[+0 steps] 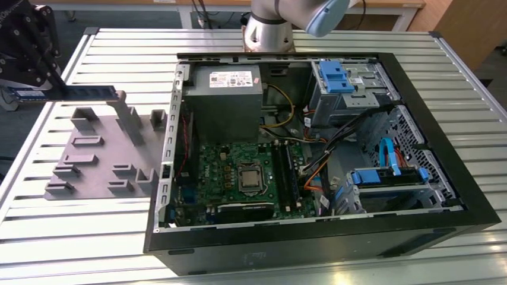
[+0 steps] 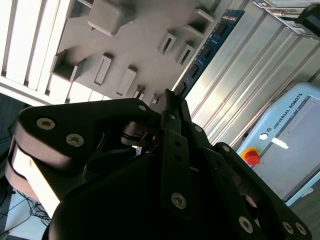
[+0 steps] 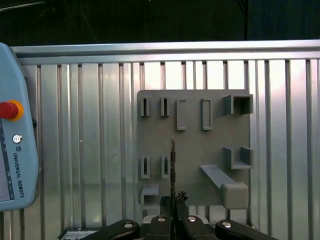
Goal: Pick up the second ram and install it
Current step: 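Pick up the second ram and move it above second insertion slot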
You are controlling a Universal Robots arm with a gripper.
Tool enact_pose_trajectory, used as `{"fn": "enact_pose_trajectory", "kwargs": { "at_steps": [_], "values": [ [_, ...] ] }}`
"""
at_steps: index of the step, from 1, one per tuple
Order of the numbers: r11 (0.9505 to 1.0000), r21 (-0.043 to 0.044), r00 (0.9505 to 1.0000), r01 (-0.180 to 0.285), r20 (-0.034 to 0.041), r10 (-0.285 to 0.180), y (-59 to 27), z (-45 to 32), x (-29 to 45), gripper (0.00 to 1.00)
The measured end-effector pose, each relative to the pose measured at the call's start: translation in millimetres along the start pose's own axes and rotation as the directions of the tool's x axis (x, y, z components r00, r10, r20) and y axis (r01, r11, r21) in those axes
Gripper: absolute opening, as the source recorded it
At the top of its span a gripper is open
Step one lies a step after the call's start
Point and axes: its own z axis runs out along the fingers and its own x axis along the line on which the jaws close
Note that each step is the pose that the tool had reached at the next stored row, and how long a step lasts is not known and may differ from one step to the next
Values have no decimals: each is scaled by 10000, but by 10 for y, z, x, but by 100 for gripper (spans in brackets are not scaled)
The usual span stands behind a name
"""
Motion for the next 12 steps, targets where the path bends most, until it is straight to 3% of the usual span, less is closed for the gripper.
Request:
{"fn": "enact_pose_trajectory", "kwargs": {
  "at_steps": [12],
  "values": [
    [10000, 1, 10000, 0, 1, 0, -109, 2, -4, 14]
  ]
}}
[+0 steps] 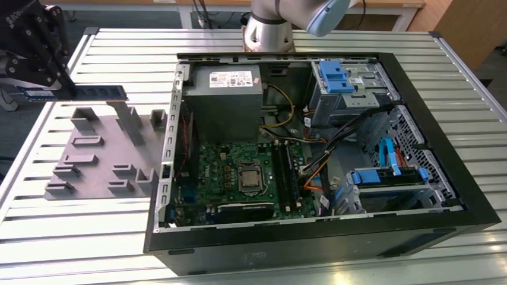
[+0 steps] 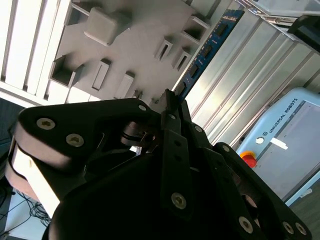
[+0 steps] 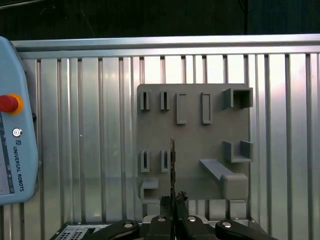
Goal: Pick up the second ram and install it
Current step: 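Pick up the second ram and move it above second insertion slot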
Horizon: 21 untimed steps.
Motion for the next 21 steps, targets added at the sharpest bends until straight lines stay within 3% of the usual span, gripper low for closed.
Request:
{"fn": "enact_pose_trajectory", "kwargs": {
  "at_steps": [21],
  "values": [
    [10000, -1, 10000, 0, 0, 0, -170, 2, -6, 14]
  ]
}}
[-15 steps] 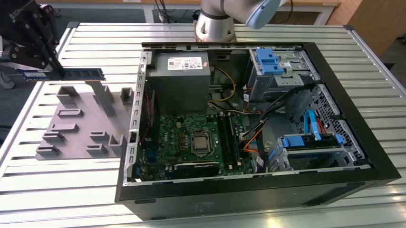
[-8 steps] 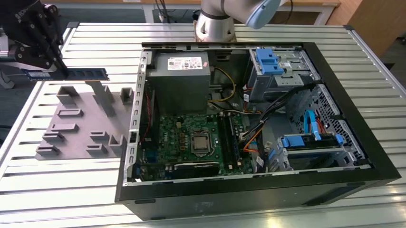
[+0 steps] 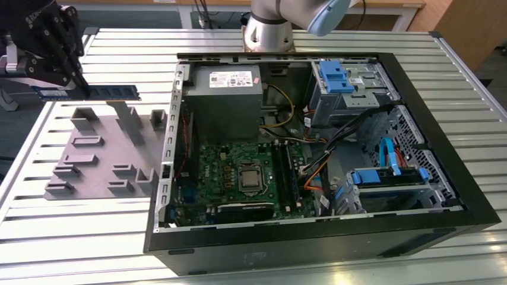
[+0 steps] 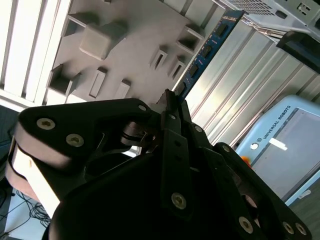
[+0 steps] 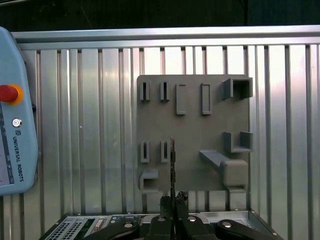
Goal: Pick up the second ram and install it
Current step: 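Pick up the second ram and move it above second insertion slot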
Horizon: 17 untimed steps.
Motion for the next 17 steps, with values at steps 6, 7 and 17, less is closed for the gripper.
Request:
{"fn": "enact_pose_trajectory", "kwargs": {
  "at_steps": [6, 7, 17],
  "values": [
    [10000, 0, 10000, 0, 0, 0, -42, 1, -1, 14],
    [10000, 0, 10000, 0, 0, 0, -49, 1, -2, 14],
    [10000, 0, 10000, 0, 1, 0, -117, 2, -4, 14]
  ]
}}
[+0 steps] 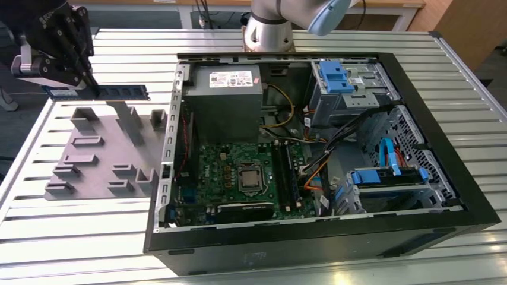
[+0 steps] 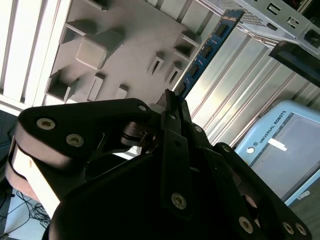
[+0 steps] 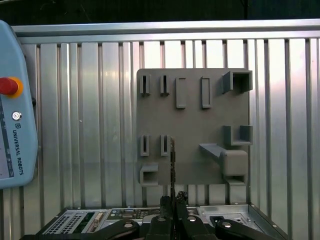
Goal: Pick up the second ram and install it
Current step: 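Pick up the second ram and move it above second insertion slot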
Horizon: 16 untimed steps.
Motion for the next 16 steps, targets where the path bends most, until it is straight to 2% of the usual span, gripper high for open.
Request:
{"fn": "enact_pose_trajectory", "kwargs": {
  "at_steps": [16],
  "values": [
    [10000, 0, 10000, 0, 0, 0, -85, 1, -3, 14]
  ]
}}
